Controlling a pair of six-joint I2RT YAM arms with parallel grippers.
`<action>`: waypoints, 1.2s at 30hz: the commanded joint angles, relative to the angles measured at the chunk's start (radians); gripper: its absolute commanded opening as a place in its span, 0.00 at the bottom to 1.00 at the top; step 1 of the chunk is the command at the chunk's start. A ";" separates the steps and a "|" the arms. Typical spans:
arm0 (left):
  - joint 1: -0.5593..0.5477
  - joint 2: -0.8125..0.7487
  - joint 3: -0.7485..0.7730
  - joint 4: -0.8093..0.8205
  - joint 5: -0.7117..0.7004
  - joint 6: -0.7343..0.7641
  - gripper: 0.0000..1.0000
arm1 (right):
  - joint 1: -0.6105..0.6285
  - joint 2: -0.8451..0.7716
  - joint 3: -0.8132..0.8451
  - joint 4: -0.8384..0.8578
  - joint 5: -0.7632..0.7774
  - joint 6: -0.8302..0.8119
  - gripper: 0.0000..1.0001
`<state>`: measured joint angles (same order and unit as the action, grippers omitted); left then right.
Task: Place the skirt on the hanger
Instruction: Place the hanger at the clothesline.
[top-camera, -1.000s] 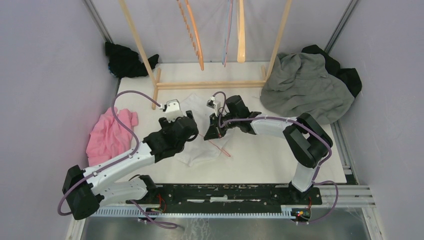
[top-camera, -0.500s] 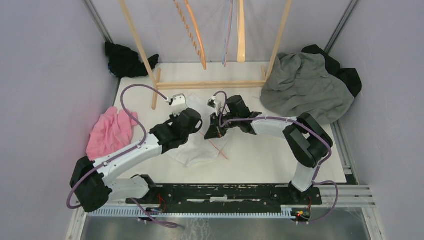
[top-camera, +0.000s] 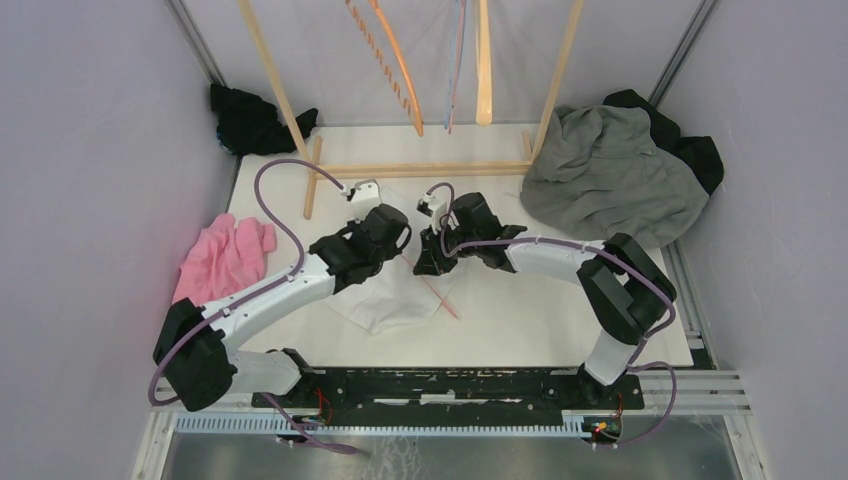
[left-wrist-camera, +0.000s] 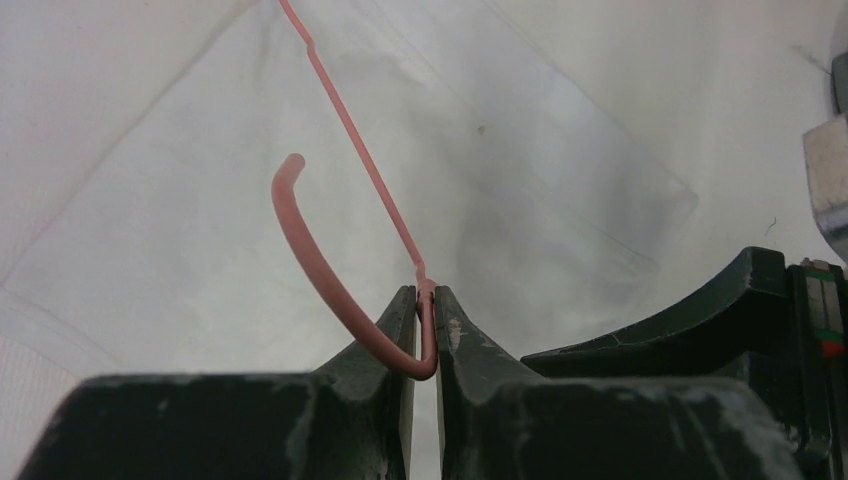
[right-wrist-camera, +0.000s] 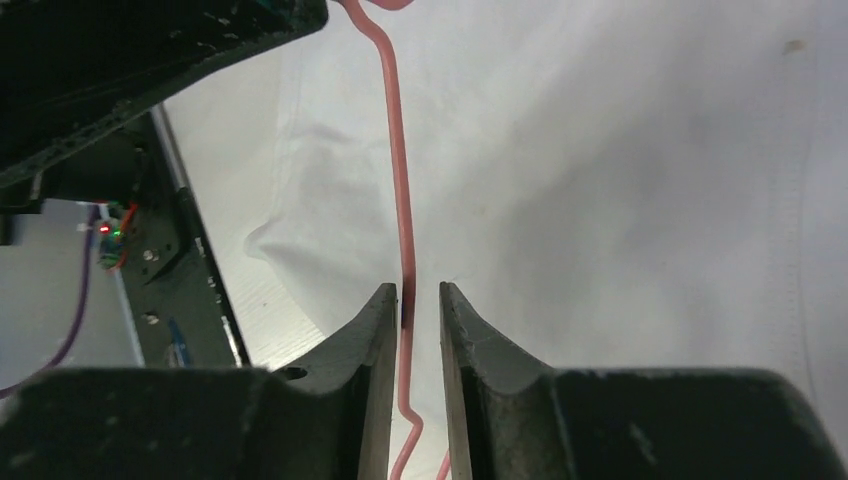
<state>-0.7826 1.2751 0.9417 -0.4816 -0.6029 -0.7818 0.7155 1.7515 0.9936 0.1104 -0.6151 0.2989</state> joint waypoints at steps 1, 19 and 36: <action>0.009 0.004 0.043 0.043 0.009 0.044 0.17 | 0.070 -0.090 -0.006 -0.045 0.212 -0.120 0.28; 0.037 -0.001 0.038 0.064 0.069 0.061 0.17 | 0.248 -0.147 -0.160 0.171 0.735 -0.159 0.33; 0.042 -0.046 0.043 0.041 0.076 0.074 0.19 | 0.266 -0.096 -0.100 0.174 0.687 -0.195 0.02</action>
<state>-0.7464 1.2762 0.9428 -0.4583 -0.5201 -0.7425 0.9798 1.6436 0.8387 0.2478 0.1120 0.1356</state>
